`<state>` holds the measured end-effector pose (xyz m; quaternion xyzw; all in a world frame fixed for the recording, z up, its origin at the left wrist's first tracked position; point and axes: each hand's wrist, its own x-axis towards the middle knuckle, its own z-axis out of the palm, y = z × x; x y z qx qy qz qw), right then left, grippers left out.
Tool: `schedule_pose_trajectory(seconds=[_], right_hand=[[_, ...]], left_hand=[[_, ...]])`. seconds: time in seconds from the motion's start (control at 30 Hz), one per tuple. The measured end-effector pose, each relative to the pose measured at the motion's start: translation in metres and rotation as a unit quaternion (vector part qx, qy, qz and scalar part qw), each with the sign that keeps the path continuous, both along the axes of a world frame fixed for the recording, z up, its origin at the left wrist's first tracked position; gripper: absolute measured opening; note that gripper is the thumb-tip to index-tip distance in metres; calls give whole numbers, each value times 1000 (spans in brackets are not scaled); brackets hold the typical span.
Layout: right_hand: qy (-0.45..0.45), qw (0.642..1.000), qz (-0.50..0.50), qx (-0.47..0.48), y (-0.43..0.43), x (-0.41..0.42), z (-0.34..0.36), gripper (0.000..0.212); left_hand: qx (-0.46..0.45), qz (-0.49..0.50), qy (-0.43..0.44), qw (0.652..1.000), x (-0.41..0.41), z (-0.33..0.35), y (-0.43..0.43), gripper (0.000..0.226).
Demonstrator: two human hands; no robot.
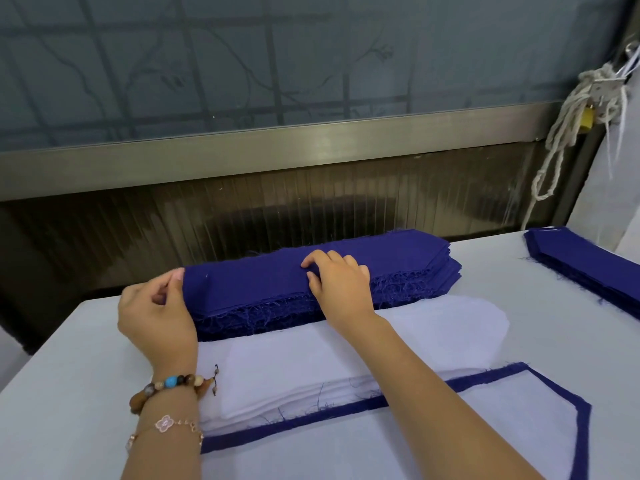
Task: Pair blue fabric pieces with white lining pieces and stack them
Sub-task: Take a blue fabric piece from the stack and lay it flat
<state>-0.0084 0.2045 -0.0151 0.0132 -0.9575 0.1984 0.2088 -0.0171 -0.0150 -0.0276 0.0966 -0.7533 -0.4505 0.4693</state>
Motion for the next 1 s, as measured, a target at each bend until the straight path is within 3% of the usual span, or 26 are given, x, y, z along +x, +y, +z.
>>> schedule_pose_trajectory(seconds=[0.2,0.33,0.5,0.6,0.7,1.0], right_hand=[[2,1000,1,0,1,0,0,27],[5,1000,1,-1,1,0,-1,27],[6,1000,-2,4,0,-1,-1,26],[3,1000,-1,4,0,-1,-1,27],[3,1000,-1,3,0,0,-1,27],[11,1000,-1,5,1,-1,-1,26]], left_hand=[[-3,70,-194,978,-12,-8,-4,60],[-7,85,-155,984,-13,-12,-6,38],[-9,106,-142,984,-11,-9,-3,26],[30,44,-65,996,-9,-8,-1,19],[78,8,-25,997,-4,-3,2,24],[55,25,-20,998,-3,-2,3,30]])
